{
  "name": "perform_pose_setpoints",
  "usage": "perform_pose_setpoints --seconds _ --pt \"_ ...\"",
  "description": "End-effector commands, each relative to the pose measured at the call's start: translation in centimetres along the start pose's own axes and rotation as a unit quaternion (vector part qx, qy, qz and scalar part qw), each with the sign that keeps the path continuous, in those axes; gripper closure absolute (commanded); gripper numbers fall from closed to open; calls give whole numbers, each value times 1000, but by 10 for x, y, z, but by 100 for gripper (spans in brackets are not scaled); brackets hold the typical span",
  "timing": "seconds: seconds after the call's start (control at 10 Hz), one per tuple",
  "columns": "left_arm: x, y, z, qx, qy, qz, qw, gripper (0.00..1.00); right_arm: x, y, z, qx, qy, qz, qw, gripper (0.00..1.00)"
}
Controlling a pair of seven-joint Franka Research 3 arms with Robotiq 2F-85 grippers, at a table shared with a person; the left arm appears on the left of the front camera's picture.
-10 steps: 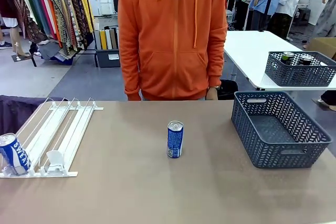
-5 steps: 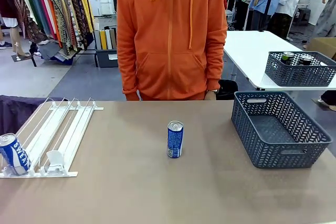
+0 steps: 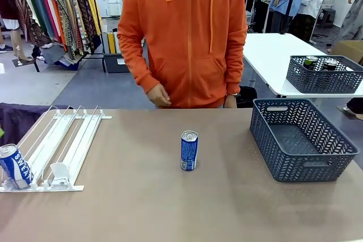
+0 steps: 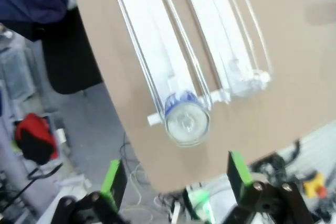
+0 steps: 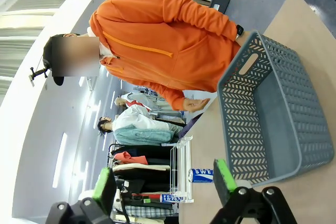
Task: Retrieve and store the cans from the dispenser.
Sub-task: Pick up one can from the Automatic Can Dispenser and place it in the middle of the table.
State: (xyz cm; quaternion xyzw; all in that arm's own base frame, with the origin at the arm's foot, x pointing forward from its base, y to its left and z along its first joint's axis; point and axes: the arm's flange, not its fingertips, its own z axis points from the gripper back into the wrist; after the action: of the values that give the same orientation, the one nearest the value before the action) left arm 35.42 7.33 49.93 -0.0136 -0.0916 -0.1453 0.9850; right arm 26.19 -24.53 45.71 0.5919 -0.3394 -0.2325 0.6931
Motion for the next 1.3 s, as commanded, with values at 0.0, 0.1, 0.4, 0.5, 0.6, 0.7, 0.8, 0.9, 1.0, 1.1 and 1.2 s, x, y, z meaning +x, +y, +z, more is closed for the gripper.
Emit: perform_pose_setpoints --seconds 0.0,0.1,0.4,0.5,0.6,0.7,0.8,0.9,1.0,1.1,1.2 --pt "7 -7 -33 34 -45 46 997 0 1 1 -2 10 -4 6 1000 0" --pt "7 -10 -38 42 -49 51 997 0 1 1 -2 10 -4 6 1000 0" --pt "16 -15 -58 17 -6 40 999 0 1 1 -2 10 -4 6 1000 0" --pt "17 -14 -68 7 13 39 999 0 1 1 -2 10 -4 6 1000 0" --pt "14 -16 -78 6 33 39 999 0 1 1 -2 10 -4 6 1000 0" --pt "16 -14 -88 -10 49 41 998 0 1 1 -2 10 -4 6 1000 0" --pt "14 -13 -92 -10 52 46 998 0 1 1 -2 10 -4 6 1000 0" --pt "14 -11 -93 -15 52 46 997 0 1 1 -2 10 -4 6 1000 0" --pt "16 -11 -94 -17 50 42 998 0 1 1 -2 10 -4 6 1000 0" --pt "15 -11 -95 -18 49 42 998 0 1 1 -2 10 -4 6 1000 0" --pt "15 -12 -95 -25 51 41 998 0 1 1 -2 10 -4 6 1000 0"
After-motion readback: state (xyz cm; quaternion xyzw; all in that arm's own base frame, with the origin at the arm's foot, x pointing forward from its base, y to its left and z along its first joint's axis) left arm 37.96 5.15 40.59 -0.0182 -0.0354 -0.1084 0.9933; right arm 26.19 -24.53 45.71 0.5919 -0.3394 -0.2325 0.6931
